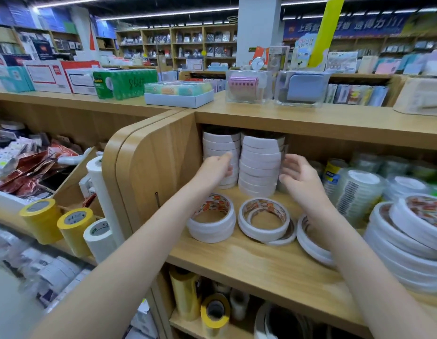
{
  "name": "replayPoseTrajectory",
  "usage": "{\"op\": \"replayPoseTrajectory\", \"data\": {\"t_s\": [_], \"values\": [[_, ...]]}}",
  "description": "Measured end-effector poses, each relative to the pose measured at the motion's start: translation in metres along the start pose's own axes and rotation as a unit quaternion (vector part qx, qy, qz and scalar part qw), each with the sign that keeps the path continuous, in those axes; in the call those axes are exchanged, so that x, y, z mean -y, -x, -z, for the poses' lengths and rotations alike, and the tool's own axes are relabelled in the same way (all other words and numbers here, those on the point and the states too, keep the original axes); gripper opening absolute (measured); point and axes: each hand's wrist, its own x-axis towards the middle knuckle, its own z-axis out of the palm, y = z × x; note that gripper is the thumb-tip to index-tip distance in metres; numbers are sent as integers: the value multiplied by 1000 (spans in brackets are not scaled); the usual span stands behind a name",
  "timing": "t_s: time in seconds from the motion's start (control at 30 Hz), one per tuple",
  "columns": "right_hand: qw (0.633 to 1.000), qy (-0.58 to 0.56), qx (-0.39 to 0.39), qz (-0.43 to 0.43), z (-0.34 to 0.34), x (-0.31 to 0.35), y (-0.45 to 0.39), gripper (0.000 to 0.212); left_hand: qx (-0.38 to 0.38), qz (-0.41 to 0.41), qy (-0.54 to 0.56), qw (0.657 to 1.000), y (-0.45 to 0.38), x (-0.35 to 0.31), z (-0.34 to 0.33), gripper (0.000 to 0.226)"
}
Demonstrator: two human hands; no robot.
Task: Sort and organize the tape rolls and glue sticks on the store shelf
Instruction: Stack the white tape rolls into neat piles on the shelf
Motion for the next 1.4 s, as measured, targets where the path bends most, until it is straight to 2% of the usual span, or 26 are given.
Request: {"op": "replayPoseTrajectory", "data": {"t_s": [0.1, 0.27, 0.4, 0.6, 0.73, 0.83, 0.97, 1.0, 1.07, 1.17, 1.23, 1.3, 1.4], "values": [[999, -22, 39, -9, -1, 1, -5, 63, 61, 35, 66, 995, 0, -10, -18, 42], [997, 30, 57, -29, 1, -7, -12, 68, 73, 52, 141, 986, 3, -18, -25, 60], [992, 109, 65, -17, -1, -13, -17, 73, 83, 47, 123, 988, 4, -23, -28, 64], [995, 49, 89, -3, 7, -13, -16, 77, 94, -2, 90, 992, -5, -22, -26, 57], [990, 95, 100, 16, 0, -17, -23, 81, 97, -14, 69, 993, -8, -23, -34, 61], [979, 181, 93, 21, -1, -12, -23, 77, 82, -8, 4, 997, -3, -29, -39, 69], [971, 203, 123, 26, 9, 3, -18, 79, 99, -31, 38, 994, 16, -32, -36, 56], [971, 197, 131, 42, 17, 7, -13, 78, 99, -45, 22, 994, 25, -32, -29, 54], [960, 210, 156, 97, 34, 11, 4, 71, 55, -86, -105, 989, 39, -23, -10, 52], [906, 306, 258, 136, 44, 7, 32, 48, 54, -96, -290, 951, 60, 3, 16, 46], [861, 374, 310, 148, 38, -1, 42, 40, 73, -89, -323, 940, 73, 18, 24, 41], [826, 427, 325, 174, 29, -5, 44, 32, 71, -113, -351, 927, 83, 24, 30, 39], [815, 454, 312, 181, 23, -4, 43, 11, 86, -121, -443, 884, 87, 33, 39, 37]]}}
